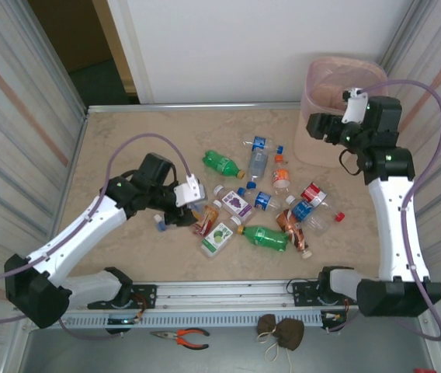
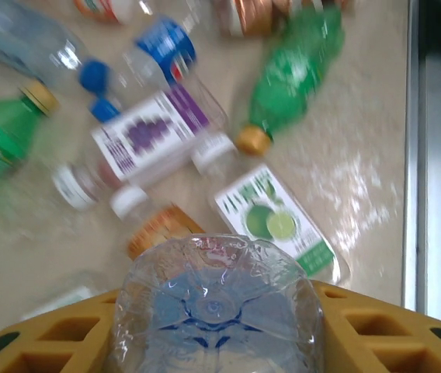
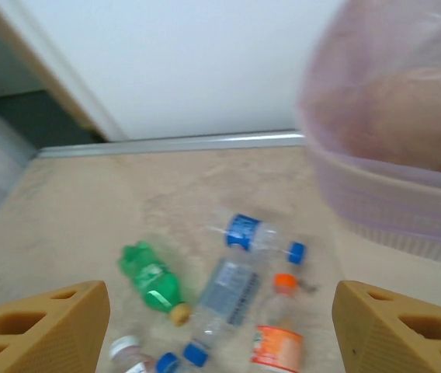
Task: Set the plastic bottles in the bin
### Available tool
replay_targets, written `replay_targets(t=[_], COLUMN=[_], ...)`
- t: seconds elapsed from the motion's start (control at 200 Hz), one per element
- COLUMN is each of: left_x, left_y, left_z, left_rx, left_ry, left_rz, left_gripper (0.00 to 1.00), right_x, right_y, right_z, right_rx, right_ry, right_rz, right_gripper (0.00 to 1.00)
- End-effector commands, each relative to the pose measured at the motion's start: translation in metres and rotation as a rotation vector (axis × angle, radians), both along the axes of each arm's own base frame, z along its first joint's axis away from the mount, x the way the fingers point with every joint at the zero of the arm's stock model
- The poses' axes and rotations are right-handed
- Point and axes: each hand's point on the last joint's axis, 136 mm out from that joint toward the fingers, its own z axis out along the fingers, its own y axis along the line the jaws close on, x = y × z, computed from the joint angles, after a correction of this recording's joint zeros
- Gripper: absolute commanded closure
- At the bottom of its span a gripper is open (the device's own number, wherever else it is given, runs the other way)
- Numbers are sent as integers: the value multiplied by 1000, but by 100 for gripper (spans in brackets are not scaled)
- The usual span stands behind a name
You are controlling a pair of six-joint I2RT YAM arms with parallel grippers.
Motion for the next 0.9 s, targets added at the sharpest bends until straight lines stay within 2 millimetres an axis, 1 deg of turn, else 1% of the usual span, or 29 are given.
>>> replay_targets(t=[0.0,0.1,0.2,0.271,0.351,0.441,0.586,0.686,0.812,0.897], left_x=[9,18,27,27,20,16,2,-3,-15,-22], left_y=[-18,-24,-25,-26,-28,-29,-33,-32,-30,-31], left_z=[60,95,120,136,156,179,210,230,251,260], left_rx=[-236,-379,-477,-553,-641,-715,-835,-908,-969,-986], left_ry=[-57,-101,-137,-161,-183,-181,-181,-197,-219,-226], left_rz=[11,42,87,87,49,39,-47,-69,-116,-147], left_gripper=[50,50,50,50,50,52,52,52,52,52], right_x=[-21,-45,-65,-86,-110,-128,-145,-154,-155,-156], right_y=[46,80,108,130,152,171,195,210,226,235], right_z=[31,34,34,35,36,38,36,35,38,40], right_rx=[14,-20,-40,-30,-20,-18,-15,-10,7,11], right_ry=[-185,-246,-292,-335,-391,-430,-457,-479,-515,-526], right_rz=[227,383,507,637,777,862,956,1003,981,970], right_gripper=[24,21,18,17,15,12,7,5,5,5])
